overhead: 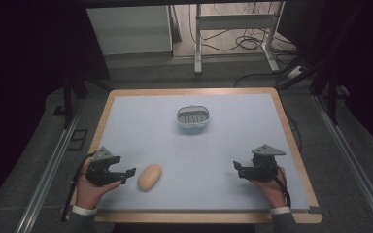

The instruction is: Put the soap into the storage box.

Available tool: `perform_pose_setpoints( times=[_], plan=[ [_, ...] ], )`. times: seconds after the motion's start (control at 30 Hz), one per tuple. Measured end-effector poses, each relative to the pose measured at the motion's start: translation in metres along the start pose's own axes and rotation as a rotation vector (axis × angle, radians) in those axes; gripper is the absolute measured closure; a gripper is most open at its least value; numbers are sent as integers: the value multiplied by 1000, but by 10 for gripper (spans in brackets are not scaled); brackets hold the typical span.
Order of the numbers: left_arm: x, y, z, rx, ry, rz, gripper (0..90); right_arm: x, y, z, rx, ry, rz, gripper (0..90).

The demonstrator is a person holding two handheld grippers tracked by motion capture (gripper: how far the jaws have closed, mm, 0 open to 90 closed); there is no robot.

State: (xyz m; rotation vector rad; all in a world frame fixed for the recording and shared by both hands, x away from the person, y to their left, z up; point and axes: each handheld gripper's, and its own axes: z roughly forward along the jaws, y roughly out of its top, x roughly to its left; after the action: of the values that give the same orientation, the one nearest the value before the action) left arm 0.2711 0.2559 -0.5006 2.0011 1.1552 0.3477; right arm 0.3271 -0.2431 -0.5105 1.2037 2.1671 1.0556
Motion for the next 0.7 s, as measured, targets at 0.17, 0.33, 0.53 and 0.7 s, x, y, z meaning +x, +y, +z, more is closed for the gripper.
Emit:
perform_pose_setpoints(
  times=[0.17, 0.33, 0.53, 0.7],
  plan=[
    [-1, 0, 3, 7, 0, 2, 195, -7, -2, -3, -9, 4, 13, 127],
    [-5, 1, 4, 21, 1, 9, 199, -10, -3, -6, -8, 2, 21, 130],
    [-10, 3, 2, 33, -6, 11, 185, -11, -1, -10, -27, 12, 24, 132],
    [-16, 6, -3, 59, 3, 5, 196, -19, -5, -11, -25, 27, 34, 132]
  ],
)
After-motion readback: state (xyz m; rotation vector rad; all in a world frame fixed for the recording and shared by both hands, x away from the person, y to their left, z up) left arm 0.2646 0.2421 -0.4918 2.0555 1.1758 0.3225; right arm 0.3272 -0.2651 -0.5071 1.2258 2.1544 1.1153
